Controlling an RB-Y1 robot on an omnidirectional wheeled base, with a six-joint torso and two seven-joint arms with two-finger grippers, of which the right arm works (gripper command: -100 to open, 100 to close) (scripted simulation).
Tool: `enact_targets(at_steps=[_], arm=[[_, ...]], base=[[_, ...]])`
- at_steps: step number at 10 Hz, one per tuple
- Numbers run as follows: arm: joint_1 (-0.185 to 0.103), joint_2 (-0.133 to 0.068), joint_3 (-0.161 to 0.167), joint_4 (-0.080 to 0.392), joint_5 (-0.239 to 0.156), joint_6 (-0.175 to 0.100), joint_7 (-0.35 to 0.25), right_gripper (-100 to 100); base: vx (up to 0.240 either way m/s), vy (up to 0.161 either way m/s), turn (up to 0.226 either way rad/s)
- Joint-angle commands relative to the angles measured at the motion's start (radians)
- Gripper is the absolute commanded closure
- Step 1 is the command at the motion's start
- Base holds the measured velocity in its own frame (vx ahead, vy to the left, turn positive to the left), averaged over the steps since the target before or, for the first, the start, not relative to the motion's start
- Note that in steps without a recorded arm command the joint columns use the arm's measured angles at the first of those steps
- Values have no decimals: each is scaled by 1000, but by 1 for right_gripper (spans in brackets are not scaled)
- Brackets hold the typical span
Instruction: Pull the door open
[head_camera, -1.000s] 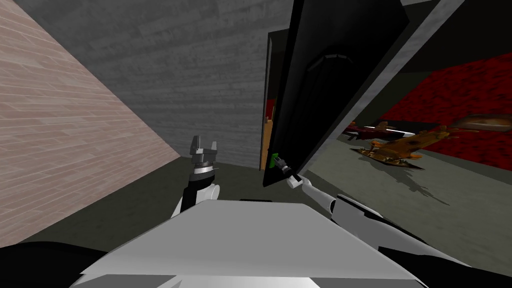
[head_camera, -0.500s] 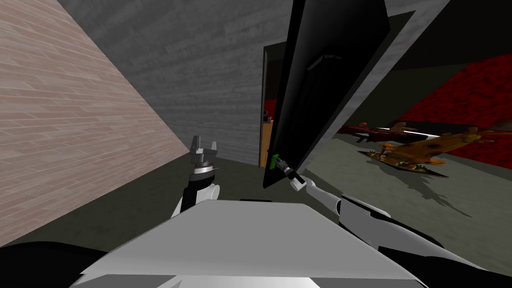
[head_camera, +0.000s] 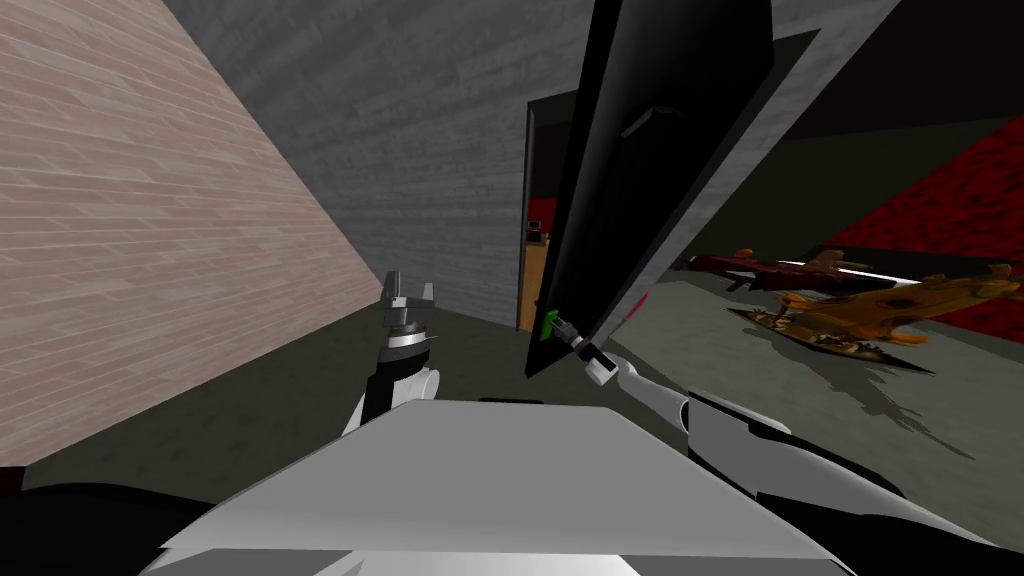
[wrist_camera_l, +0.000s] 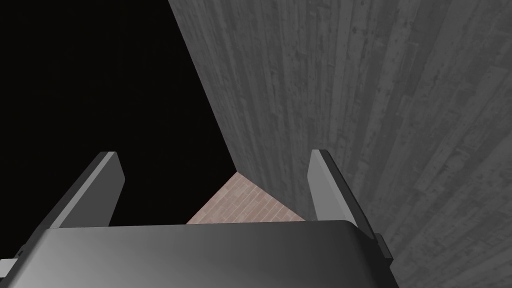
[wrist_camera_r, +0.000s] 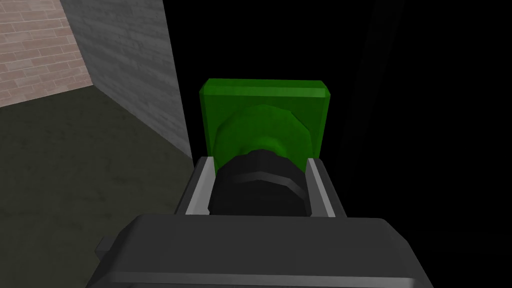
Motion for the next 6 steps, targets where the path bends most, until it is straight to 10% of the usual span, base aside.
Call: enact_targets(at_steps=[1,6], arm=[[6,-27,27,-8,7,-33,-22,100],[10,-77,82,-13,21,-104,-68,100]], base=[[-205,-184,125],[-141,-149,86]])
